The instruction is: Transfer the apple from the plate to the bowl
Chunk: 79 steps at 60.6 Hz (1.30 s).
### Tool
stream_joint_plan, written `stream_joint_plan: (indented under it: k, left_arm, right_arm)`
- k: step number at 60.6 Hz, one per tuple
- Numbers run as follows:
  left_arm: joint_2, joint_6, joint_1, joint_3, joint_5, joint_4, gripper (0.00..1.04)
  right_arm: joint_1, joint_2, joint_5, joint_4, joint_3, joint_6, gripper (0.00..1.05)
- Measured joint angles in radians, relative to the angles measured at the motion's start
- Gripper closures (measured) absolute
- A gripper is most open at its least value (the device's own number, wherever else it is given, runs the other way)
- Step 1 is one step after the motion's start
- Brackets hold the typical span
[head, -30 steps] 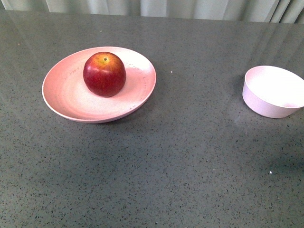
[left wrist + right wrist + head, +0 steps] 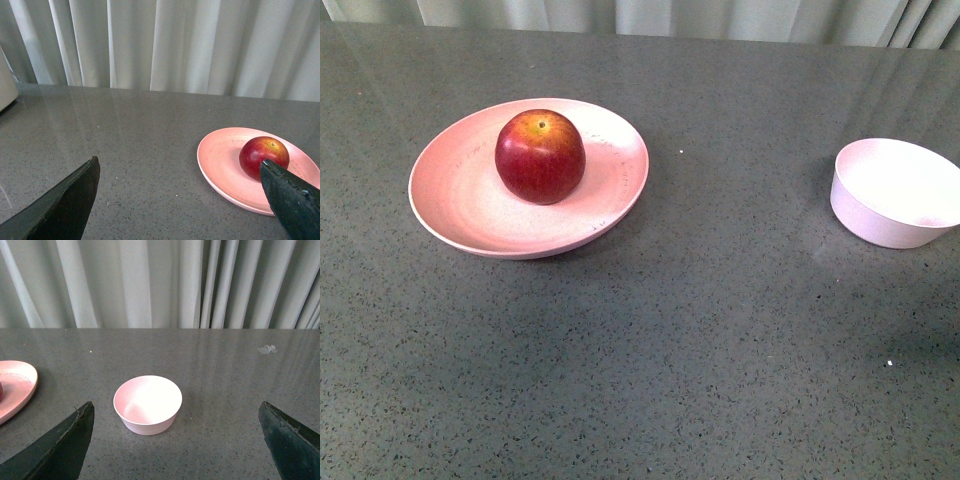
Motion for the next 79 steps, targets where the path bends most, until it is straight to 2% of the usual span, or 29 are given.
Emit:
stream_joint_plan:
  k: [58,60,62,63,66,69,75,79]
  left_arm:
    - [0.0,0.0,0.0,0.0,0.0,0.0,0.09]
    - [0.0,0.0,0.0,0.0,0.0,0.0,0.09]
    - [0.0,0.0,0.0,0.0,0.0,0.0,0.09]
    - [0.0,0.0,0.0,0.0,0.0,0.0,0.09]
    - [0.0,0.0,0.0,0.0,0.0,0.0,0.09]
    - [0.0,0.0,0.0,0.0,0.0,0.0,0.09]
    - [0.0,0.0,0.0,0.0,0.0,0.0,0.09]
    - [0.0,0.0,0.0,0.0,0.0,0.0,0.09]
  right_arm:
    - [0.0,0.0,0.0,0.0,0.0,0.0,0.09]
    - [0.007,0.011,0.026,-0.016,0.005,0.011,0.09]
    - [0.039,0.073,0.167,-0.145,0.053,0.098,0.09]
    - [0.042,0.097,0.197,-0.177,0.068,0.119,0.09]
    - [0.002,0.232,0.32,-0.294,0.131,0.221,0.09]
    - [-0.069,0.327,0.317,-0.283,0.152,0.255,0.09]
    - [-0.339,0.6,0.11,-0.024,0.192,0.227,0.09]
    - [-0.419,0.722,0.029,0.082,0.222,0.193,0.09]
